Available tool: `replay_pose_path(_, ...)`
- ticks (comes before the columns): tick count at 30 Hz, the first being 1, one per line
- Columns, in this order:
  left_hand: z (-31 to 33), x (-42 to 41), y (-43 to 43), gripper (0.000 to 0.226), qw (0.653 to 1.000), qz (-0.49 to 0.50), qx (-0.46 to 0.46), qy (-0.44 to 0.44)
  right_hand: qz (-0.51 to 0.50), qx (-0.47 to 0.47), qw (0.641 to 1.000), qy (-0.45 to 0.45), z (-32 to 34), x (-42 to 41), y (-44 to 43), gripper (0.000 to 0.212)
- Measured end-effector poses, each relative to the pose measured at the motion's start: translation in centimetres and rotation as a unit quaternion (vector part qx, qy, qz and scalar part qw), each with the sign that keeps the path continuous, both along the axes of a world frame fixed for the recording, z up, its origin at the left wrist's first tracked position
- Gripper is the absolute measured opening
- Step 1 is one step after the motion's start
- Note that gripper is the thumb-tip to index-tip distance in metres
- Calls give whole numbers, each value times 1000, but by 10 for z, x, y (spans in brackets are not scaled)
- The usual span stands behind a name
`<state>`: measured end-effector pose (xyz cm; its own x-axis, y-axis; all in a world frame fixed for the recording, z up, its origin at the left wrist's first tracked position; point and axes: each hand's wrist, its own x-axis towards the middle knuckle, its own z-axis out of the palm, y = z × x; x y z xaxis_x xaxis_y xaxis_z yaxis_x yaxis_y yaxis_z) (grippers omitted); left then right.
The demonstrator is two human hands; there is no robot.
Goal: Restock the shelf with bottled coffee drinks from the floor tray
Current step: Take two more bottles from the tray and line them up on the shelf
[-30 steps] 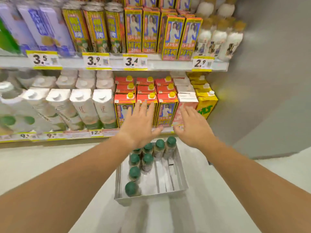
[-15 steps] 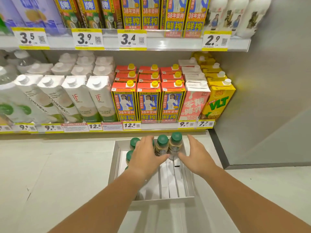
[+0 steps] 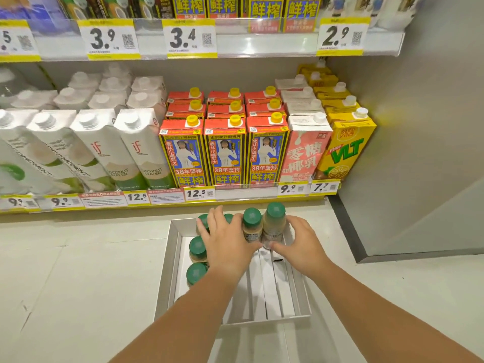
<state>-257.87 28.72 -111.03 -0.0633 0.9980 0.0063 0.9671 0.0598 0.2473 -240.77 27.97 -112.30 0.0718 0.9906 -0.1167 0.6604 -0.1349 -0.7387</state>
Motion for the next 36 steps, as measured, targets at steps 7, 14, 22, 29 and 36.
replay_pose_path(7,-6,4,14,72,999,4,-12,41,-28,6,999,34,-14,-4,14,63)
replay_pose_path(14,-1,-1,14,63,997,19,19,-68,-56,25,995,84,-13,-4,15,57)
replay_pose_path(22,22,-17,22,47,940,-27,-57,-335,-81,44,984,155,19,-8,14,47)
replay_pose_path(29,48,-27,30,50,922,-57,-61,-378,-72,43,979,185,45,-12,11,50)
replay_pose_path(36,133,-36,50,40,899,-118,-55,-419,-75,67,977,189,130,-18,15,47)
